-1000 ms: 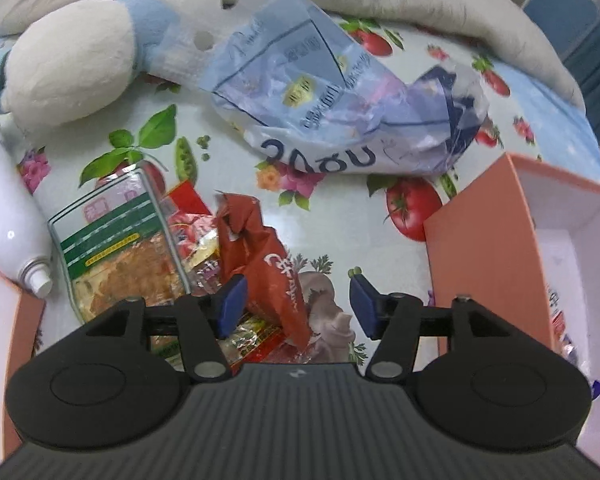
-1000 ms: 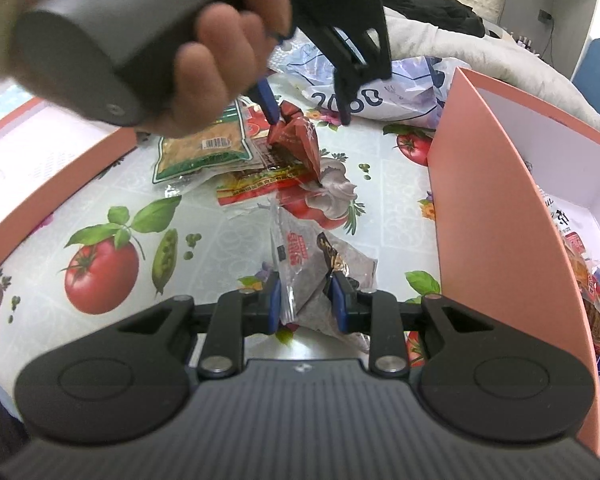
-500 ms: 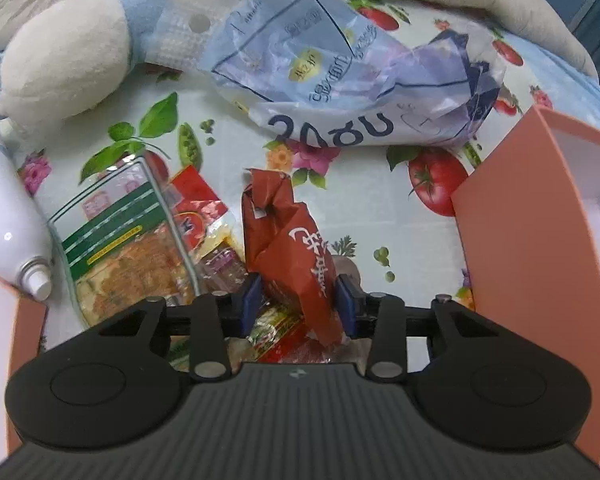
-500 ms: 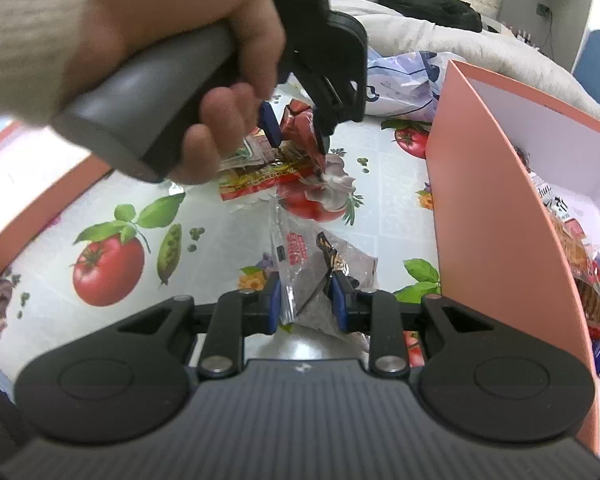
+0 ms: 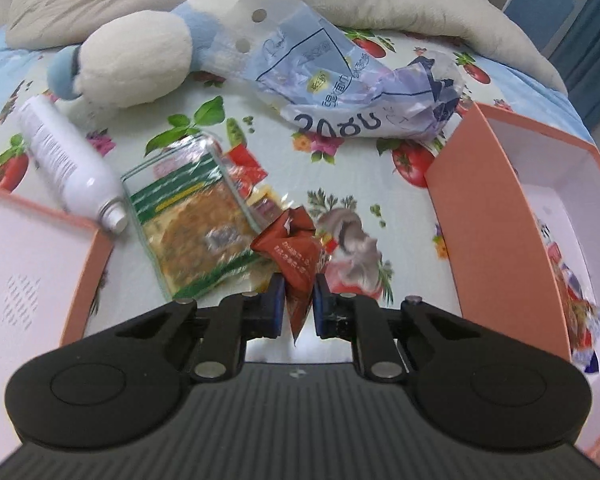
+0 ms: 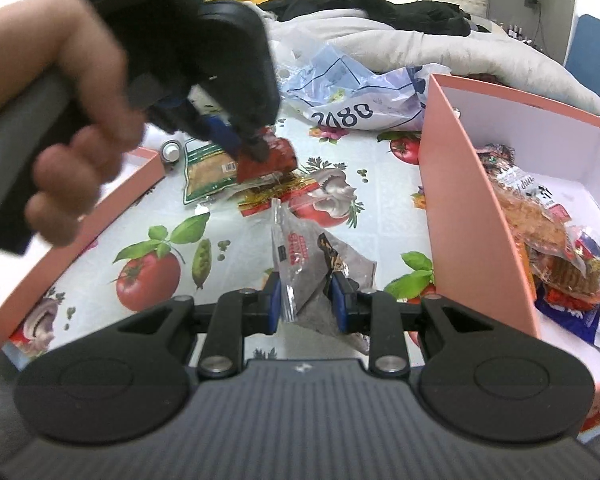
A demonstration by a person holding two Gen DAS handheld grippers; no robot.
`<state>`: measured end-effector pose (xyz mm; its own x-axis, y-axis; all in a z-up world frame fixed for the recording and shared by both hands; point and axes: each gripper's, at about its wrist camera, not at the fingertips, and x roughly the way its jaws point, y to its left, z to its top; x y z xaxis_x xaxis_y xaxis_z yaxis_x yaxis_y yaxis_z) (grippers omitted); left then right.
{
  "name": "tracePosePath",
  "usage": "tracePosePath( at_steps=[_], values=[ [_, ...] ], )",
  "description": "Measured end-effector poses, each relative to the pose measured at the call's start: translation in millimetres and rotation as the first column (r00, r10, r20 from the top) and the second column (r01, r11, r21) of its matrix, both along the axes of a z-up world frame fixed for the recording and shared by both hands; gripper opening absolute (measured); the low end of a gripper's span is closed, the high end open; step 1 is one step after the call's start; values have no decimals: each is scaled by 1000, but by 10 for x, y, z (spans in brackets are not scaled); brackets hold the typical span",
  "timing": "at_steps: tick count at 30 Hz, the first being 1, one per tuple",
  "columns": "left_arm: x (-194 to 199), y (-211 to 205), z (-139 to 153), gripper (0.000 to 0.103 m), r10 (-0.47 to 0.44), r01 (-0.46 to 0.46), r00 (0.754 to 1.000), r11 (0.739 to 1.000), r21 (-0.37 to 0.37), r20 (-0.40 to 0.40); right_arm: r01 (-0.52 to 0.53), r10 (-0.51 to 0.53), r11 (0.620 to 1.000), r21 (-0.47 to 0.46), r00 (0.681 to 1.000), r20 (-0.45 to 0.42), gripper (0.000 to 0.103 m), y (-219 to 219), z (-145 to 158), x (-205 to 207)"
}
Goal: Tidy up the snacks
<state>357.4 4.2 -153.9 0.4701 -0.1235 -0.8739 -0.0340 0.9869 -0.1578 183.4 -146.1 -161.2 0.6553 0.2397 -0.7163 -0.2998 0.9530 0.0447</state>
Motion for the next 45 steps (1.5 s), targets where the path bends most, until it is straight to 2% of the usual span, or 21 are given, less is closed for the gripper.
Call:
tracePosePath(
  at_steps=[17, 22, 27, 30, 32, 34, 35, 38, 42, 44, 45],
  values=[
    [-1172, 147, 11, 15, 13, -13, 1000, 998, -67, 4, -7, 8, 1000, 15, 1000, -21, 29, -150, 73, -418],
    [-1493, 233, -167, 15, 42, -46, 998, 994, -98, -43, -13, 13, 1000, 0, 999, -45, 29, -188, 19, -484],
    [-1610, 280, -319, 15, 36, -47, 995, 992, -121, -96, -24, 24, 1000, -5, 997, -69, 29, -174, -57, -511],
    [-1633, 252, -381, 16, 17, -28, 993, 996, -89, -121, -22, 21, 1000, -7, 997, -69, 29, -175, -64, -502],
    [-1636, 233, -414, 27, 2, -12, 991, 997, -76, -132, -15, 15, 1000, -7, 997, -70, 29, -194, -64, -490],
    [-1616, 233, -426, 67, 4, -13, 992, 997, -77, -125, -10, 9, 1000, -7, 997, -71, 29, -210, -68, -476],
    [-1605, 236, -427, 71, 13, -21, 993, 997, -71, -116, -7, 7, 1000, -6, 997, -73, 29, -221, -72, -471],
    [-1554, 193, -415, 71, 7, -11, 997, 999, -50, -75, -3, 2, 1000, -1, 997, -79, 29, -256, -95, -467],
    [-1407, 100, -506, 71, -2, 1, 997, 1000, -18, -77, 9, -8, 1000, 15, 997, -76, 30, -314, -90, -462],
    [-1341, 40, -575, 62, -1, 2, 997, 1000, 15, -82, 15, -13, 1000, 19, 997, -73, 29, -336, -83, -452],
    [-1318, 19, -606, 53, 2, 0, 997, 1000, 24, -83, 18, -16, 1000, 23, 997, -72, 29, -349, -79, -449]
  ],
)
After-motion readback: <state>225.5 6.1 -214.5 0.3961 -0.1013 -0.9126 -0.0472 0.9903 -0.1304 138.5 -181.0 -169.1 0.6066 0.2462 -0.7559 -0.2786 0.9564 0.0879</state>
